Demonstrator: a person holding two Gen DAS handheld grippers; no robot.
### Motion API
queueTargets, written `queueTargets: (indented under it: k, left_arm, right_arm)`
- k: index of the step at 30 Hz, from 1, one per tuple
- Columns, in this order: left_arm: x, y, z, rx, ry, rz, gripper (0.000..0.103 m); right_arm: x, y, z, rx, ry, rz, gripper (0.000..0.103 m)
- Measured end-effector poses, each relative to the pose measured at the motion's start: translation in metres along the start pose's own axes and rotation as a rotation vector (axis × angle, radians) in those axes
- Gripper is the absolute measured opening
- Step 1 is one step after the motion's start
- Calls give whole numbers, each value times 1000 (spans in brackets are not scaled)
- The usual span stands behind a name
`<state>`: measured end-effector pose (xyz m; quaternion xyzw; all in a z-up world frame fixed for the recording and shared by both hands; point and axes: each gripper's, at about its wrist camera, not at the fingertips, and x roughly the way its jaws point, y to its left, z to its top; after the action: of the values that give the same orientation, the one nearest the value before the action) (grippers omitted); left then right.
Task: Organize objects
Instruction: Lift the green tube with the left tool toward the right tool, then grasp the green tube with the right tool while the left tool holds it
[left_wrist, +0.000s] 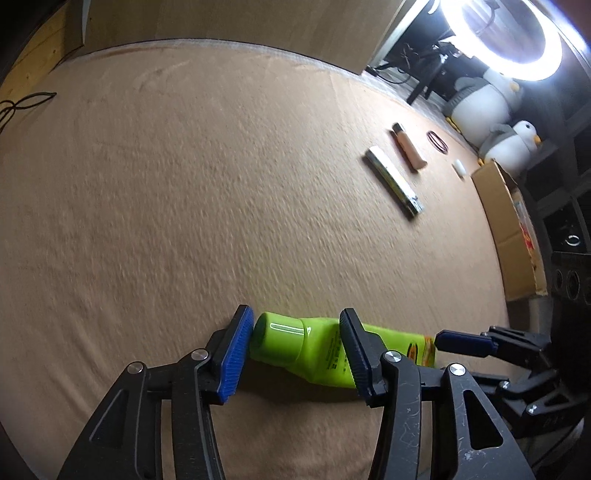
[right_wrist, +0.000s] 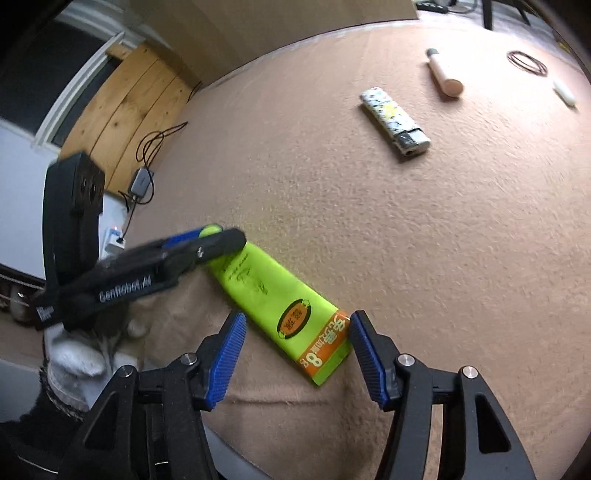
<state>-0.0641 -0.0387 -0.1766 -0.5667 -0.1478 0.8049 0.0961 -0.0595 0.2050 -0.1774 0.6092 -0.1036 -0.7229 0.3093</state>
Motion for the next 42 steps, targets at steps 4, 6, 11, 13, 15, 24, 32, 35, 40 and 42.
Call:
queueTargets:
  k: [4,6,11,13,15,24,32,35,40,42]
  left_arm:
    - [-5,1,-10,-8,16,-22,53]
    - [-9,5,-14,-34,21,-44,57]
    - [-17,11,-23,-56,15,-49,59]
    - [-16,11,-23,-63,20,-64,60]
    - [-16,11,-23,-52,19,-62,60]
    - [-14,-3,-23,29,-10,-38,58]
    - [-11,-11,-20,93,-23,-23,56]
    - [-10,-8,-19,85,-19,-37,56]
    - [-13,-7,-17,94,-23,-39,56]
    - [-14,-5,-16,82,-24,-51,56]
  right_arm:
    - [-5,3,-13,-13,19,1,55]
    - [-5,4,-24,-17,27,-25,55]
    - [-7,-13,-31,74,-8,4,55]
    - [-8,-17,-30,100,-29,-1,55]
    - [-8,-19,-28,104,-33,-9,55]
    - [-2,-7,-21,79,-36,-46,55]
    - [-6,-9,-23,66,-34,-62,54]
    - [-4,-7,-21,59,-40,-56,55]
    - [-3,-6,-20,62,-44,-42,54]
    - [-5,-9,-19,76,-52,-27,54]
